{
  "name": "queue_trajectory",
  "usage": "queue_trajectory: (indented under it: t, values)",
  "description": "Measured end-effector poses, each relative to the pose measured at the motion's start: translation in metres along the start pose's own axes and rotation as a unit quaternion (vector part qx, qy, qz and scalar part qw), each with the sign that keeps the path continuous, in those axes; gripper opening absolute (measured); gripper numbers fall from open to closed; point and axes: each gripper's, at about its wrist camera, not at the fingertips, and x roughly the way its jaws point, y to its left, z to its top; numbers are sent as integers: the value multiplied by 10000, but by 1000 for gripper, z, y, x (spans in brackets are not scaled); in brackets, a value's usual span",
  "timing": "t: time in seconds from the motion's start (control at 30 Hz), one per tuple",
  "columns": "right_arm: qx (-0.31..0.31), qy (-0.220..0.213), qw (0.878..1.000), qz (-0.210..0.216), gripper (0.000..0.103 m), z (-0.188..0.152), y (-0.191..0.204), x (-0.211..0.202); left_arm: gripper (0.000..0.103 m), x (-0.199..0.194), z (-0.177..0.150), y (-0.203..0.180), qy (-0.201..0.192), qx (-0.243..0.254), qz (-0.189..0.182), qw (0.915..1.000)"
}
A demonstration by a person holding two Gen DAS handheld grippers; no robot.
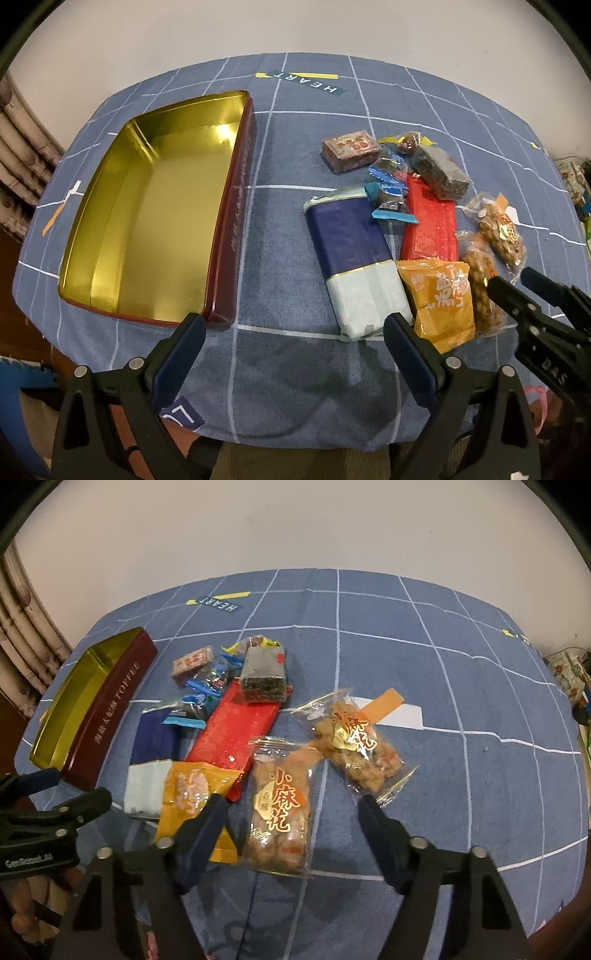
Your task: Organize snacks
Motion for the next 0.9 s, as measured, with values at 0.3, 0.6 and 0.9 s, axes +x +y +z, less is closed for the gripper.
queue_trajectory:
  t: [0.3,0.6,0.9]
  values:
    - [38,274,9995,140,54,0,-1,24,92,-3,5,-4,-39,41,3,10000]
    - [11,285,9993,227,44,-2,-4,31,83,4,18,-19,194,75,-261,9994]
    - [45,241,9995,195,38,-4,-12,29,77,21,33,-29,698,-168,-631,9954]
